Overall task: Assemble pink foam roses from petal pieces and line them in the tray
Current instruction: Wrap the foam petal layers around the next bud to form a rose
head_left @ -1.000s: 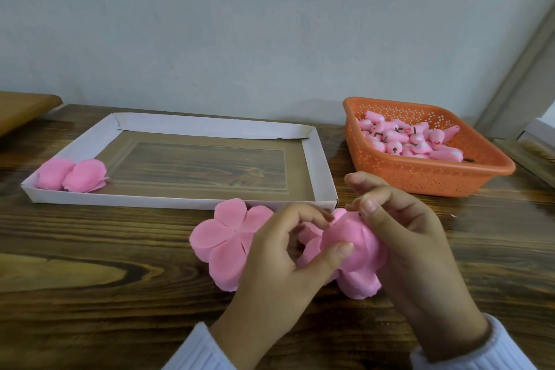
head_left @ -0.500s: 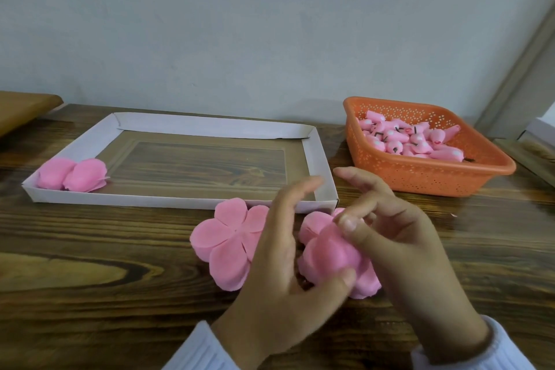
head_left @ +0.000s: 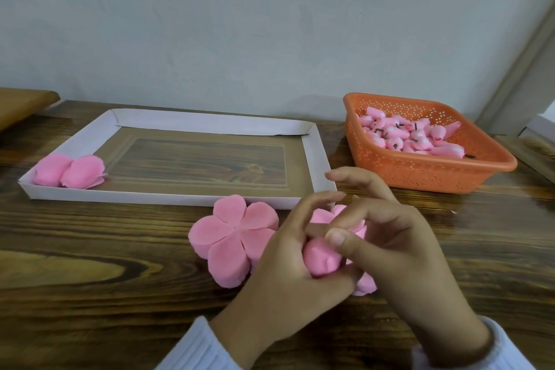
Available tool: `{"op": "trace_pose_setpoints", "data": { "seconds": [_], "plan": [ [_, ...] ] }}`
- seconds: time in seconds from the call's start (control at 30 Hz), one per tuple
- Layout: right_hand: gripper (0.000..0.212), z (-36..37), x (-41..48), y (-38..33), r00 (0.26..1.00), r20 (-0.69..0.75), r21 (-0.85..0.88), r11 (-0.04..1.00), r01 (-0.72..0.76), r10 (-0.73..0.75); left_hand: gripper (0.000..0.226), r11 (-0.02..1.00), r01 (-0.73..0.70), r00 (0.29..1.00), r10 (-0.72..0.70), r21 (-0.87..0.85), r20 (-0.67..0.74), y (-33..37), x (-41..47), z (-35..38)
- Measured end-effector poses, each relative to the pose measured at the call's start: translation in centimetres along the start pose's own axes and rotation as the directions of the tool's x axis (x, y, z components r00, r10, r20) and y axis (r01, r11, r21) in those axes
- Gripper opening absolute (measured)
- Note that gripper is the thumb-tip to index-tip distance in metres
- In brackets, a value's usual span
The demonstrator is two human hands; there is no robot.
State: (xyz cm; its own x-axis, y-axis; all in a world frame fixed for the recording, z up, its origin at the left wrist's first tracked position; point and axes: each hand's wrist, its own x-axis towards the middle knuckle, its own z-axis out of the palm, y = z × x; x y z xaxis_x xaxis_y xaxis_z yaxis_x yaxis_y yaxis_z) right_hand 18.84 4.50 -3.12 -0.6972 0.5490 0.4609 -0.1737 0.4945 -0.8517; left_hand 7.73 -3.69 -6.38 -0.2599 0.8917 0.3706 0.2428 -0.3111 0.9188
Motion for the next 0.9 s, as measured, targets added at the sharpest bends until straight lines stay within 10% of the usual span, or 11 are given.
{"op": "trace_pose_setpoints", "data": {
  "seconds": [0.27,0.63,0.8,0.9],
  "plan": [
    [0.008,-1.0,0.5,0.3,1.0,-0.009,-0.043,0.999,-0.017,0.017,0.045,0.989,0.108,0.994,-0.105,0.103,-0.031,-0.8,0.0,-0.2],
    [0.022,-2.6,0.8,0.6,0.925,0.377,-0.364,0.927,0.092,0.057,0.092,0.954,0.096,0.995,-0.098,0.285,-0.008,-1.4,-0.2,-0.3],
    [0.018,-2.2,0.7,0.8,0.982,0.164,0.02,0.995,-0.1,0.096,0.076,0.989,0.03,0.987,-0.007,0.143,-0.163,-0.6,0.0,-0.7],
    [0.03,-1.3,0.4,1.3,0.942,0.218,0.506,0.796,-0.332,0.255,0.074,1.0,-0.023,0.985,0.022,-0.004,-0.174,-0.1,-0.1,-1.1]
  ]
}}
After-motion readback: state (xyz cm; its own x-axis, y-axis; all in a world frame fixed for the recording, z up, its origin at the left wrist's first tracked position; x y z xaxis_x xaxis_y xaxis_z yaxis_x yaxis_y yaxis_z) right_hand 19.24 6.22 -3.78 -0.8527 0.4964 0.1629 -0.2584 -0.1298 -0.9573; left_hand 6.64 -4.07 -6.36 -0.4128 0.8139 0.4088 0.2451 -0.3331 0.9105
